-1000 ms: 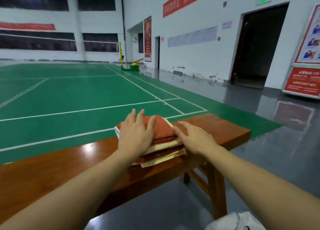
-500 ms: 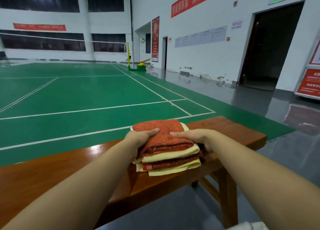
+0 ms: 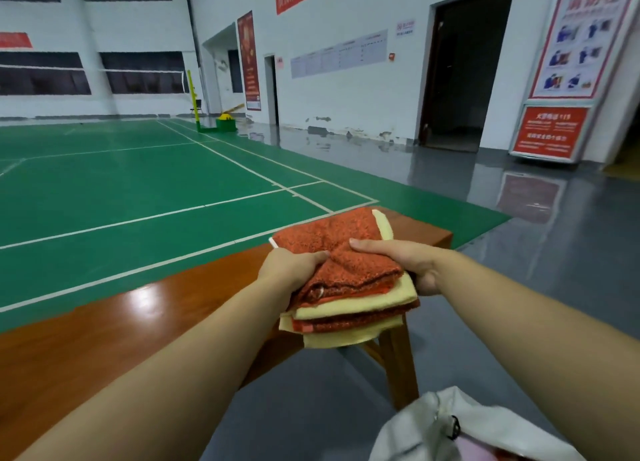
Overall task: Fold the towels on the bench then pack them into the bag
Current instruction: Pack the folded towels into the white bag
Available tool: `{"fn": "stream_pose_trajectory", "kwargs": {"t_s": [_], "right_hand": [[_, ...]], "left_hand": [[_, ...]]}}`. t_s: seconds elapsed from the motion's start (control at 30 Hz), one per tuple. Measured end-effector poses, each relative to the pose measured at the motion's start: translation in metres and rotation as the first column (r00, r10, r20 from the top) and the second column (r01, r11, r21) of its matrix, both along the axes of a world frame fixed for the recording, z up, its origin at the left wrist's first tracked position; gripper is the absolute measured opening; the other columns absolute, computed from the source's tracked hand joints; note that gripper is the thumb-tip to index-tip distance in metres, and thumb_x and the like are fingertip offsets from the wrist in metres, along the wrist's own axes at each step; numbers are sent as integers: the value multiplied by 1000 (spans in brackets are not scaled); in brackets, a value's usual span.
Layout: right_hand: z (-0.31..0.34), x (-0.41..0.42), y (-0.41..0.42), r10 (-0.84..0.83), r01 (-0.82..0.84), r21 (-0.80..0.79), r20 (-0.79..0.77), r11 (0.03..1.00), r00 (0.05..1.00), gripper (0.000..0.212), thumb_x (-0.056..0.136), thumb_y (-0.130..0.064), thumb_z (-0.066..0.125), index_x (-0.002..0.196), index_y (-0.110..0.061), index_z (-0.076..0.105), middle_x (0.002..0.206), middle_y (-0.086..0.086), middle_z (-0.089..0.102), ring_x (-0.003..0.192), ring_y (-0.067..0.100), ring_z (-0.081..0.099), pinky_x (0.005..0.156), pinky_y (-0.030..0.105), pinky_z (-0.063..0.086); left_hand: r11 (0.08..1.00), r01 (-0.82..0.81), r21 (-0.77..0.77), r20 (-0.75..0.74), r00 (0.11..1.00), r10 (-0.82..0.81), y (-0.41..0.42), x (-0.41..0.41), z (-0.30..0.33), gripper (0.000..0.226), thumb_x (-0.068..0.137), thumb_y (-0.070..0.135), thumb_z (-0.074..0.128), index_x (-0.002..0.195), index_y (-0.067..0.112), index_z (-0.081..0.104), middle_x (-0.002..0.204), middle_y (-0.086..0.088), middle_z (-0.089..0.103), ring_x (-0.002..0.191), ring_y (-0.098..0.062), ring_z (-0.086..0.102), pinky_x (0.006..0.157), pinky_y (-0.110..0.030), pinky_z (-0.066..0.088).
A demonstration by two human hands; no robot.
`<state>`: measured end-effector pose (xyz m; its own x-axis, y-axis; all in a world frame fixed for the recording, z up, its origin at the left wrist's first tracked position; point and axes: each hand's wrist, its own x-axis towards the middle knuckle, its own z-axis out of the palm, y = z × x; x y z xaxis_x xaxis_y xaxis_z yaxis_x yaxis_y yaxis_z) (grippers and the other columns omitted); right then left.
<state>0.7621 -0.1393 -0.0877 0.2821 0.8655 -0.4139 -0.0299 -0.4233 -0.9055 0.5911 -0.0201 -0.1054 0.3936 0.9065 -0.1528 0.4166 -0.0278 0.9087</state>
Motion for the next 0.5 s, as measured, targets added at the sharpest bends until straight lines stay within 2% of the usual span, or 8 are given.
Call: {"fn": "stream_pose_trajectory", "kwargs": {"t_s": [0.1,0.23,0.3,0.33,0.4,0.43,0.47,0.5], "right_hand": [[-11,22,-35,-87,105,153,-125,983,988,53,83,-40,72,126,-9,65,119,19,72,106,35,71,96,46,56],[-31,59,-92,-192,261,261,-264,929,945,48,86,-37,64,125,-10,64,122,20,70,103,34,71,96,46,56],[-44,75,-119,-241,334,283,-316,899,917,46,87,-36,61,124,-9,64,122,20,70,101,33,71,93,44,58],[-51,83,-132,-266,369,287,-341,884,902,46,87,-35,61,123,-8,64,122,21,70,101,33,72,90,43,59],[-67,97,-157,-318,433,280,-375,857,871,46,85,-36,61,121,-8,65,120,20,71,99,33,73,83,41,61],[-76,104,-170,-342,458,272,-384,846,858,46,84,-36,64,119,-8,67,118,20,72,97,32,73,80,40,62],[-86,110,-182,-359,477,266,-389,838,848,47,80,-38,70,116,-8,70,116,20,73,95,32,74,78,40,62],[-96,116,-193,-372,493,261,-399,830,838,52,71,-40,81,112,-7,74,115,20,73,94,32,74,77,40,62]], "left_hand": [[995,83,46,13,996,-84,-27,32,-5,68,73,65,79,112,11,63,109,-6,69,100,-31,67,95,-44,55],[987,158,30,91,983,-160,-62,78,-25,118,36,97,71,126,21,58,119,2,68,111,-27,65,101,-48,51],[981,179,80,122,975,-188,-80,102,-39,125,33,99,69,131,25,50,126,6,62,121,-24,59,106,-49,47],[978,202,54,165,964,-208,-91,113,-45,126,34,96,73,134,25,46,129,5,59,123,-25,58,106,-49,47],[957,265,-120,270,936,-225,-116,132,-59,127,36,84,85,139,24,39,132,0,56,119,-27,62,103,-50,50],[916,322,-238,330,914,-236,-127,141,-70,124,41,76,90,140,23,37,131,-3,58,114,-28,65,101,-50,53],[838,402,-370,395,884,-250,-138,149,-80,118,48,67,93,140,19,37,130,-6,62,110,-30,69,98,-50,55],[722,501,-478,461,842,-280,-148,157,-91,109,57,61,92,142,13,42,129,-10,66,109,-33,70,98,-51,55]]}}
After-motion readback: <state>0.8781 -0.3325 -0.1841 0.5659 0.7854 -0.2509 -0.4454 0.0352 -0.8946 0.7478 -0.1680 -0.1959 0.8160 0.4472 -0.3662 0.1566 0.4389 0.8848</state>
